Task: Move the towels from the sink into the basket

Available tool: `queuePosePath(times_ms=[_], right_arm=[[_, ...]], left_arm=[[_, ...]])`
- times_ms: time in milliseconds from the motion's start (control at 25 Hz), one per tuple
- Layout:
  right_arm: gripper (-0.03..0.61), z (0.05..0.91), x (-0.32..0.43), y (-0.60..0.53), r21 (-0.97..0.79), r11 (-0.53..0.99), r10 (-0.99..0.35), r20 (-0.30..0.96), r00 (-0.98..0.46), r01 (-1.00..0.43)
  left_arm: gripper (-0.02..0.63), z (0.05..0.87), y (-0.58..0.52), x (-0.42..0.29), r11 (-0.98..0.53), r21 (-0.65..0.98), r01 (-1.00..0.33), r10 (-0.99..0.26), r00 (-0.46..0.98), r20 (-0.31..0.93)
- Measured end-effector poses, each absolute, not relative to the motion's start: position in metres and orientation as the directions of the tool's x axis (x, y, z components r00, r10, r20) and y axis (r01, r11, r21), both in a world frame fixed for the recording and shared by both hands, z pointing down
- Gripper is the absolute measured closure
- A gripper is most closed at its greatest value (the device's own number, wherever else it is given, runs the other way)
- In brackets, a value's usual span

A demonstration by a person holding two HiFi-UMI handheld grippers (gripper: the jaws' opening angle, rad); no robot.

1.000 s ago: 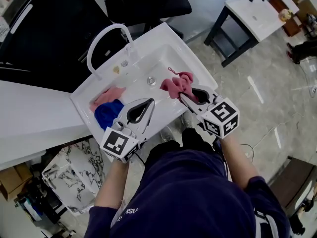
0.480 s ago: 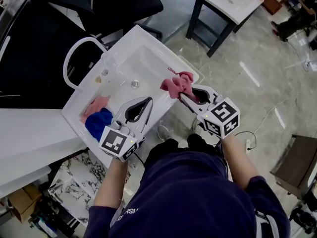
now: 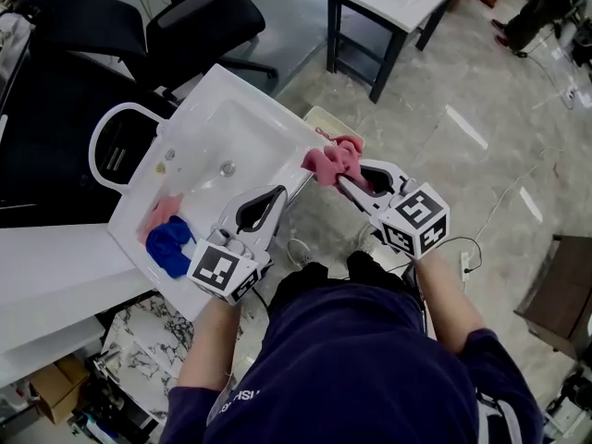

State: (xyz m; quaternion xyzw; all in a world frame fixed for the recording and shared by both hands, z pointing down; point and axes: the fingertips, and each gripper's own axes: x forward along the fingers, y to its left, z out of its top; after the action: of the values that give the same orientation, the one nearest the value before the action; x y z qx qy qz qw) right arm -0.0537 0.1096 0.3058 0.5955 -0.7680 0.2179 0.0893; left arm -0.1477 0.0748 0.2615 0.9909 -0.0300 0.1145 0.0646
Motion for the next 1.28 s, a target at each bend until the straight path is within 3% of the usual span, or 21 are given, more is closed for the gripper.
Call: queuePosePath(times_ms=[680, 1280], right_arm=[[0.495, 0.297, 0.106, 0.199, -0.236, 0.131, -0.907, 0.362, -0.213, -0.963], [0.495, 0.313, 0.161, 0.218, -0.252, 0.059, -0.909, 0.387, -0.157, -0.966]], left_arm=[[0.612, 0.253, 0.16, 0.018, -0.996, 0.094, 0.005, 0.028, 0.97, 0.243], [0.612, 0.274, 0.165, 0.071, -0.99, 0.133, 0.052, 0.085, 0.962, 0.26]])
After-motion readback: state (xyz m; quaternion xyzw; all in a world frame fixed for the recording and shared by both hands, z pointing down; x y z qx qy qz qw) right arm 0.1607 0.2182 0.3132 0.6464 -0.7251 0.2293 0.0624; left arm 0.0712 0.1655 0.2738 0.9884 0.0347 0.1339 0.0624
